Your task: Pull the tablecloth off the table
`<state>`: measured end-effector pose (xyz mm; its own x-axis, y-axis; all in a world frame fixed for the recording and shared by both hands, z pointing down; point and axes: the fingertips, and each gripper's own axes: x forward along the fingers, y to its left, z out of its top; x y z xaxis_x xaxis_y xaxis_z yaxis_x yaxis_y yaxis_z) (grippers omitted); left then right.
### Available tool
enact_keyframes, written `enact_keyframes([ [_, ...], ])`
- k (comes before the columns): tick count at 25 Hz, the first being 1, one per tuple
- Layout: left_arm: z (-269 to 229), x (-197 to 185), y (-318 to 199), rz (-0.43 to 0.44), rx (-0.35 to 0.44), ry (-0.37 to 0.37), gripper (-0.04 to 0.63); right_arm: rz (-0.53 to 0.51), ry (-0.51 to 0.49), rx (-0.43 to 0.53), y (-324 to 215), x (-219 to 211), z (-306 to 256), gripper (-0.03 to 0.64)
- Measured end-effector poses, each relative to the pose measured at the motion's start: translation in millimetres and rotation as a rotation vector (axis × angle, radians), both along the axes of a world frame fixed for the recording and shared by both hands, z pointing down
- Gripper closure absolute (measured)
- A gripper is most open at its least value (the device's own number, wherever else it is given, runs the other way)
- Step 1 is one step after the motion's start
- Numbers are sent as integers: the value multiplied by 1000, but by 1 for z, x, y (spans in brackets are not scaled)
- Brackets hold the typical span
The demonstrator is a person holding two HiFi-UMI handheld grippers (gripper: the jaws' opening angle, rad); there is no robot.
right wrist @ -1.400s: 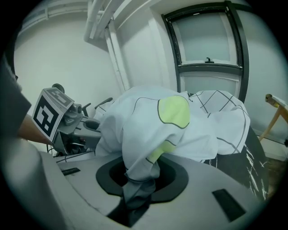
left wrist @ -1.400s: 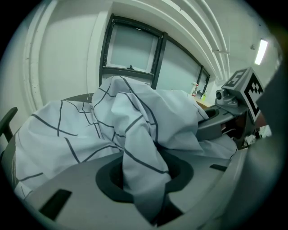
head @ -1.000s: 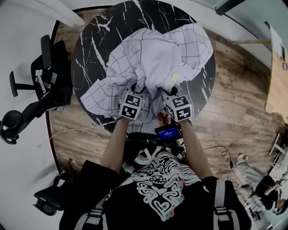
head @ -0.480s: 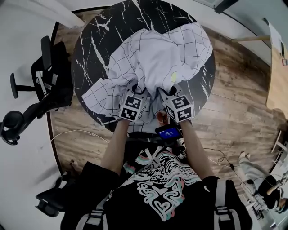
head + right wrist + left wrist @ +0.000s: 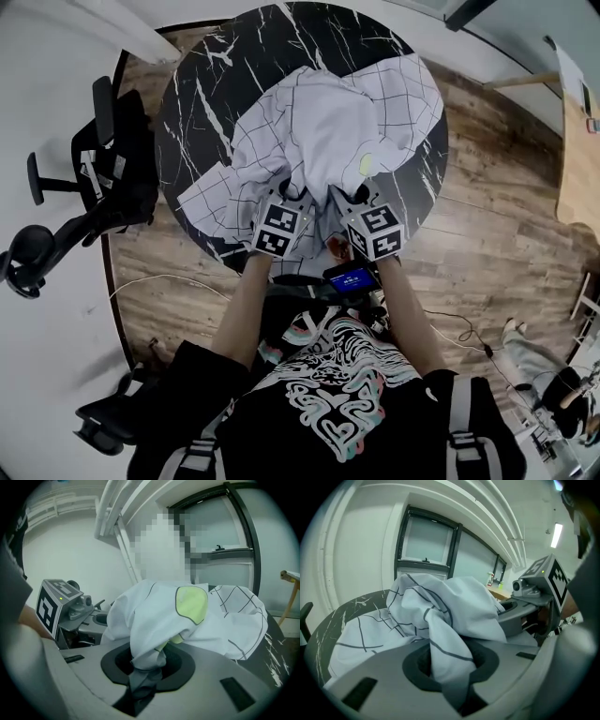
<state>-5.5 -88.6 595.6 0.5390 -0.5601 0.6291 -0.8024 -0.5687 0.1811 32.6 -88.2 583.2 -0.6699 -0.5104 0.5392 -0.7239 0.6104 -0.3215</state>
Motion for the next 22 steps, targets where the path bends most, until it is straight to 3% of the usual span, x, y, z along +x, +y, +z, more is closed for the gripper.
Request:
enact_keyframes([
  [9, -18, 2, 12, 15, 46, -3, 517, 21, -2, 56, 14, 0, -17, 535],
  [22, -56, 1, 29, 33, 139, 34, 522, 45, 67, 226, 34, -6, -56, 538],
])
